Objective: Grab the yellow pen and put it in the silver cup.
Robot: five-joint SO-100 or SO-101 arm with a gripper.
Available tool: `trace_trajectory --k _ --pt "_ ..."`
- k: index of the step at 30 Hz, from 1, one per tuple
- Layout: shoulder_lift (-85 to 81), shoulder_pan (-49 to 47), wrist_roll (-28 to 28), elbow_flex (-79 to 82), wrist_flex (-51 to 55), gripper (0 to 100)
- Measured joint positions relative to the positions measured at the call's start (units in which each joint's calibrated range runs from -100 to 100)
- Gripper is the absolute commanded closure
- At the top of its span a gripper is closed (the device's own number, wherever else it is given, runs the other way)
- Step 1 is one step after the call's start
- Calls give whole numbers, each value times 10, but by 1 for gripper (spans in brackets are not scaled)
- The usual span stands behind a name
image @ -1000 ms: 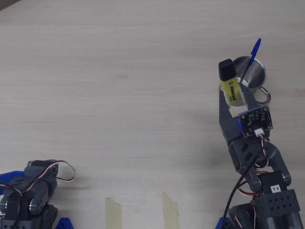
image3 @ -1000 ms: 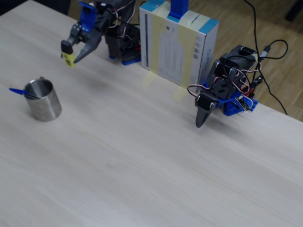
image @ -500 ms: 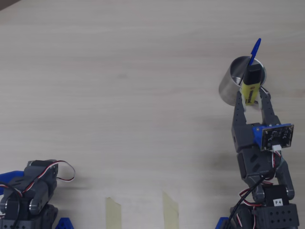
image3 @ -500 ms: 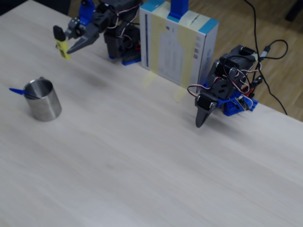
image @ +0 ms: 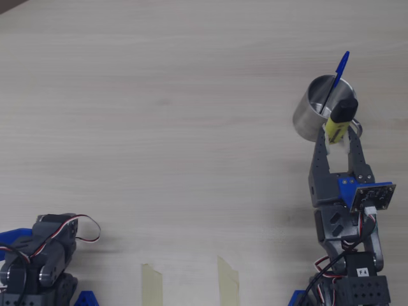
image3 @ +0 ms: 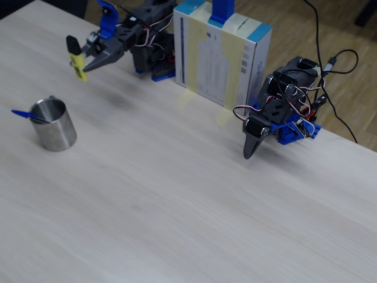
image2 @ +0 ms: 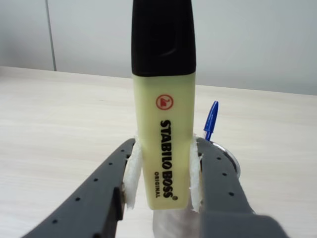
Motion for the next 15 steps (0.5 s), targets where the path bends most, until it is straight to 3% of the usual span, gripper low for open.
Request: trace_trajectory --k 15 --pt "-1 41 -13 38 -34 93"
